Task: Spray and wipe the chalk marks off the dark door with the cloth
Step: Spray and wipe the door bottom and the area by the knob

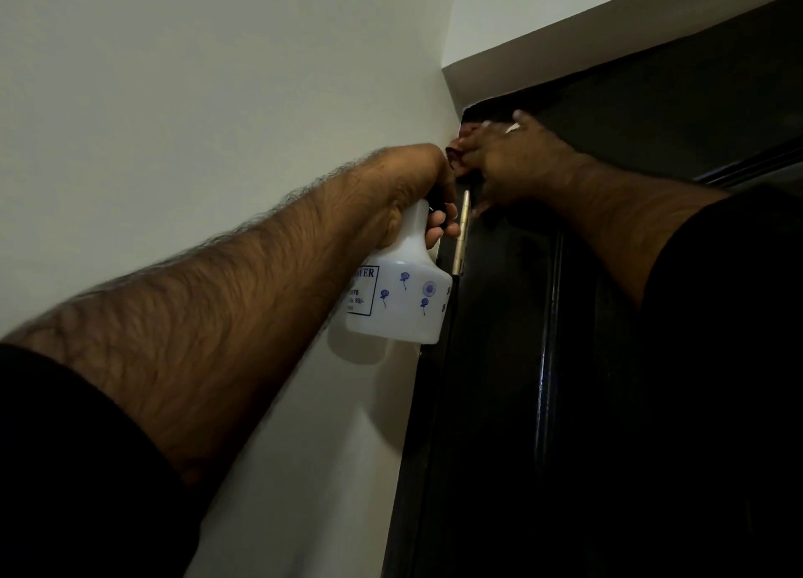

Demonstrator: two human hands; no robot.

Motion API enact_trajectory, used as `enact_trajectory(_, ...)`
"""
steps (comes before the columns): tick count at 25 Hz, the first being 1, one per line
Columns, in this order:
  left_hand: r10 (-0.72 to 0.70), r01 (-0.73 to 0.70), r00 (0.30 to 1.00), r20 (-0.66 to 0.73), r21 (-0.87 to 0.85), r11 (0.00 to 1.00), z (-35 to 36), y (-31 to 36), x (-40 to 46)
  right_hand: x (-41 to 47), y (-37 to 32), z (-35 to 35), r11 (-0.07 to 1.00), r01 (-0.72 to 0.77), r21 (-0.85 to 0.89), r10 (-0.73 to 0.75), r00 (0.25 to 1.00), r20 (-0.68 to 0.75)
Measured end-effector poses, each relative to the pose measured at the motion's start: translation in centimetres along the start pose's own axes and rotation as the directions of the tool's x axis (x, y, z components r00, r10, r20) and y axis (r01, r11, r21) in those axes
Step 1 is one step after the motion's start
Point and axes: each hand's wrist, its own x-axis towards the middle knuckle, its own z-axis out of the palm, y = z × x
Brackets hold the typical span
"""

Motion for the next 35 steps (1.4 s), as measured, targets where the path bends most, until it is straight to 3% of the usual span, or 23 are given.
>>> enact_trajectory(2, -0.003, 0.003, 1.000, -0.003, -0.002, 1.000, 0.2, -0.1, 0.1, -0.3, 0.1, -0.8, 0.991, -0.134, 0.021, 0.135, 0.991, -0.019)
enact_trajectory(5, 0.002, -0.001, 1.000, -0.020, 0.009, 1.000, 0.5, -0.3, 0.3, -1.4, 1.1, -1.2, 1.000, 0.006, -0.017, -0.005, 0.997, 0.079)
enact_trajectory(8, -0.022, 0.023, 0.999, -0.025, 0.014, 1.000, 0.6, -0.7, 0.2, -4.0, 2.6, -2.3, 0.993, -0.115, 0.038, 0.115, 0.993, -0.005)
enact_trajectory(10, -0.018, 0.019, 0.999, -0.038, 0.035, 0.999, 0.8, -0.9, -0.1, -6.7, 1.4, -2.0, 0.994, 0.108, 0.031, -0.110, 0.992, 0.066)
enact_trajectory(12, 0.010, -0.006, 0.998, -0.059, 0.064, 0.998, 0.7, -1.1, -0.7, -9.9, -0.8, -1.0, 0.906, 0.397, 0.149, -0.420, 0.887, 0.189)
enact_trajectory(13, 0.021, -0.016, 0.998, -0.067, 0.071, 0.997, 0.5, -1.2, -1.0, -11.3, -1.1, -0.8, 0.859, 0.469, 0.205, -0.507, 0.833, 0.221)
enact_trajectory(14, 0.024, -0.018, 0.997, -0.072, 0.079, 0.997, 0.4, -1.2, -1.4, -12.2, -0.7, -0.6, 0.842, 0.494, 0.215, -0.533, 0.825, 0.190)
enact_trajectory(15, 0.022, -0.015, 0.997, -0.074, 0.085, 0.996, 0.4, -1.3, -1.9, -13.1, -0.2, -0.9, 0.873, 0.454, 0.179, -0.478, 0.870, 0.124)
enact_trajectory(17, 0.026, -0.020, 0.997, -0.068, 0.093, 0.995, 0.6, -1.9, -3.2, -13.6, 1.2, -1.0, 0.981, 0.187, 0.054, -0.183, 0.981, -0.068)
enact_trajectory(18, 0.033, -0.027, 0.997, -0.063, 0.101, 0.994, 0.9, -2.7, -4.0, -13.5, 1.4, -0.8, 0.998, 0.061, 0.021, -0.058, 0.991, -0.121)
enact_trajectory(19, 0.034, -0.027, 0.998, -0.062, 0.113, 0.993, 1.3, -3.8, -4.8, -13.4, 1.3, -0.5, 0.999, 0.042, 0.006, -0.041, 0.991, -0.125)
enact_trajectory(22, -0.023, 0.032, 0.998, -0.062, 0.148, 0.988, 3.0, -7.3, -7.0, -13.1, 1.1, -0.5, 0.983, 0.181, 0.009, -0.181, 0.983, -0.023)
enact_trajectory(24, -0.070, 0.080, 0.995, -0.077, 0.133, 0.988, 3.7, -8.8, -7.3, -13.2, 0.0, -1.1, 0.995, 0.074, 0.066, -0.072, 0.997, -0.033)
enact_trajectory(25, -0.090, 0.100, 0.992, -0.087, 0.114, 0.988, 3.8, -9.4, -7.5, -13.5, -1.3, -1.0, 0.994, 0.091, 0.058, -0.090, 0.996, -0.018)
enact_trajectory(26, -0.097, 0.107, 0.991, -0.095, 0.105, 0.989, 3.9, -9.8, -7.7, -14.1, -3.0, -0.4, 0.979, 0.200, 0.044, -0.201, 0.979, 0.018)
enact_trajectory(28, -0.090, 0.103, 0.989, -0.118, 0.107, 0.989, 3.8, -10.8, -8.3, -16.1, -6.5, 1.1, 0.869, 0.477, 0.132, -0.493, 0.858, 0.142)
enact_trajectory(29, -0.089, 0.102, 0.989, -0.120, 0.102, 0.990, 3.6, -11.4, -8.7, -16.9, -6.9, 1.5, 0.806, 0.562, 0.189, -0.589, 0.795, 0.148)
enact_trajectory(30, -0.098, 0.108, 0.989, -0.113, 0.088, 0.990, 3.4, -12.0, -9.1, -17.3, -6.7, 1.5, 0.793, 0.577, 0.197, -0.601, 0.792, 0.103)
enact_trajectory(31, -0.111, 0.118, 0.988, -0.103, 0.069, 0.991, 3.2, -12.5, -9.3, -17.3, -6.4, 1.5, 0.848, 0.511, 0.140, -0.521, 0.852, 0.046)
enact_trajectory(33, -0.142, 0.147, 0.985, -0.096, 0.051, 0.988, 2.8, -13.4, -10.0, -17.4, -6.3, 1.6, 0.983, 0.182, 0.002, -0.182, 0.983, -0.003)
enact_trajectory(34, -0.147, 0.153, 0.984, -0.101, 0.051, 0.987, 2.7, -14.0, -10.3, -17.8, -7.1, 1.7, 0.995, 0.071, -0.067, -0.068, 0.997, 0.038)
enact_trajectory(35, -0.145, 0.151, 0.983, -0.111, 0.052, 0.987, 2.6, -14.7, -10.5, -18.7, -8.6, 1.8, 0.989, 0.073, -0.125, -0.063, 0.995, 0.076)
